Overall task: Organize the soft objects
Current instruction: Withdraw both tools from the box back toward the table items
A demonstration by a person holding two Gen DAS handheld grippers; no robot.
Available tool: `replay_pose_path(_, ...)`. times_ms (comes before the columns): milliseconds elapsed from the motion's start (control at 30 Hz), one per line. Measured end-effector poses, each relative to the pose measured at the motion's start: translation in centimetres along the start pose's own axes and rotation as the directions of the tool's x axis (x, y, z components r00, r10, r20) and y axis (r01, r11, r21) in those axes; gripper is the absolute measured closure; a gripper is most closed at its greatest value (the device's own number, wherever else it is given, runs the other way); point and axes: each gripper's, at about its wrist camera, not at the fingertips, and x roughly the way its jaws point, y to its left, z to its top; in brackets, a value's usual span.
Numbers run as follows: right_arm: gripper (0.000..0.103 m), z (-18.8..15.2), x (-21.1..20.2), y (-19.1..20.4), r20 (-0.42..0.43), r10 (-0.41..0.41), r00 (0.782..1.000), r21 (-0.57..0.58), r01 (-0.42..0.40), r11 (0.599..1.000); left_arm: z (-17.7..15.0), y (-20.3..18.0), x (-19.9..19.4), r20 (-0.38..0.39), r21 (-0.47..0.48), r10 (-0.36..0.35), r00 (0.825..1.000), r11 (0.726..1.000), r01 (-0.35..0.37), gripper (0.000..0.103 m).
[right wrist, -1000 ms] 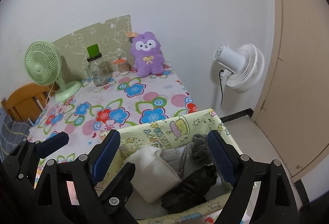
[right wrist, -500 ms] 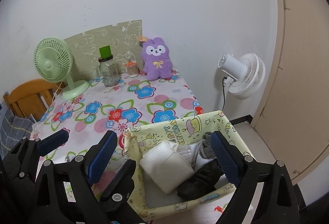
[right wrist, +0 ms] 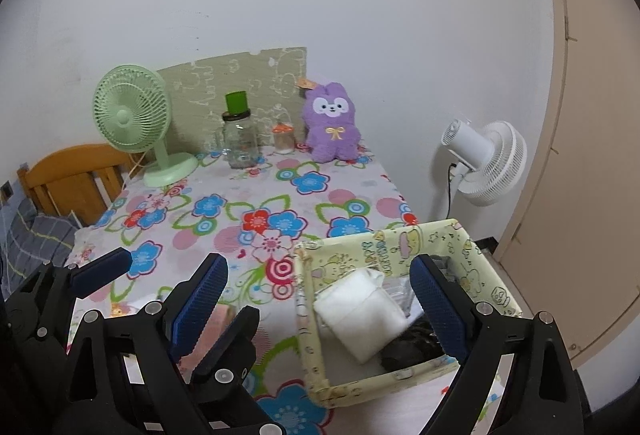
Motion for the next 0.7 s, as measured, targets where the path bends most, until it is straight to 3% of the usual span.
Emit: replay_pose_path(700,0.009,-1.2,-0.3,4.9,0.011,0.049,0.999,-0.036,-0.049,0.998,-2.3,4.3,-1.4,0.007,-0.022,0.055,0.998,0.998,-0.055,0.001)
